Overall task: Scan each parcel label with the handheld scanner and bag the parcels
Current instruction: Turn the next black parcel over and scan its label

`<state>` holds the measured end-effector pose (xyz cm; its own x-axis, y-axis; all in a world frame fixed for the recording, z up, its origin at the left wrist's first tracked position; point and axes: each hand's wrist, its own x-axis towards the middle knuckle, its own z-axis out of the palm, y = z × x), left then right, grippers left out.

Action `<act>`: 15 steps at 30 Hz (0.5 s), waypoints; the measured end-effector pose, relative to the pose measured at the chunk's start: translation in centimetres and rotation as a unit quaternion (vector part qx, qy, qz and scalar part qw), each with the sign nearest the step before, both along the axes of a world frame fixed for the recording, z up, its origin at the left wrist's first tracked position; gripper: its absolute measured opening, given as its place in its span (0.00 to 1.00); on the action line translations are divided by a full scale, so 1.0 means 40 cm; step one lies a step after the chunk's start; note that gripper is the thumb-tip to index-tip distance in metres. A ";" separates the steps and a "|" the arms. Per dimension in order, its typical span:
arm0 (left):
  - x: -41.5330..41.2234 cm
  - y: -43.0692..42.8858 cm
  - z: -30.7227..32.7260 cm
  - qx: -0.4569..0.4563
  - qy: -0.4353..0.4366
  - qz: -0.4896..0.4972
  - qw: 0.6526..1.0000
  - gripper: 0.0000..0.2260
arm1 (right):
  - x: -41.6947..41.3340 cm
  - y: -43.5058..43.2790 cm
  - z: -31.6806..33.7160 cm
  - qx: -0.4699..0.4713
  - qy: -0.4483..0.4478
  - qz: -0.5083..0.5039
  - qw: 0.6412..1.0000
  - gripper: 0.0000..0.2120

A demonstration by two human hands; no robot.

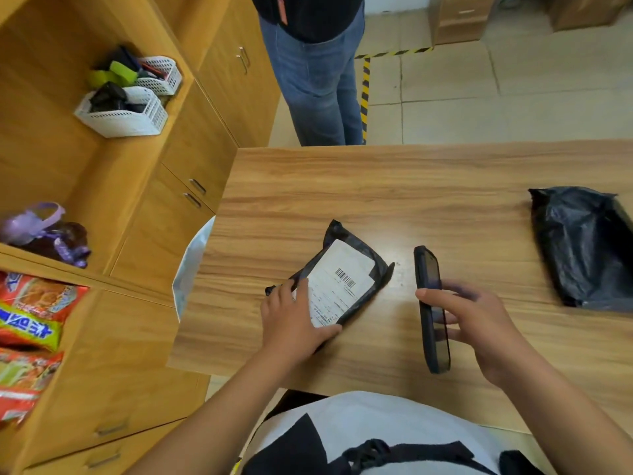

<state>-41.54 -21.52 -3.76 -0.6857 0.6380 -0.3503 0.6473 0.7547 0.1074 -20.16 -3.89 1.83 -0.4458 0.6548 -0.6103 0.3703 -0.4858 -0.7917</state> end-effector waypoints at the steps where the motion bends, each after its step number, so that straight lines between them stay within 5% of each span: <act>1: -0.001 0.023 -0.007 -0.022 0.007 -0.001 1.000 0.53 | -0.010 -0.005 0.004 -0.003 0.000 -0.004 1.000 0.21; 8: -0.080 0.080 -0.046 -0.084 0.012 -0.078 0.993 0.51 | -0.073 -0.064 0.040 0.008 -0.021 -0.033 0.999 0.25; 15: -0.280 0.062 -0.031 -0.080 -0.012 -0.329 0.941 0.44 | -0.141 -0.134 0.091 0.050 -0.084 -0.052 0.994 0.35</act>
<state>-52.73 -19.04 -5.00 -0.1524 0.8591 -0.4886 0.9787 0.2001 0.0467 -25.79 -9.25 5.48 -0.2699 0.7532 -0.5999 0.4531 -0.4504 -0.7693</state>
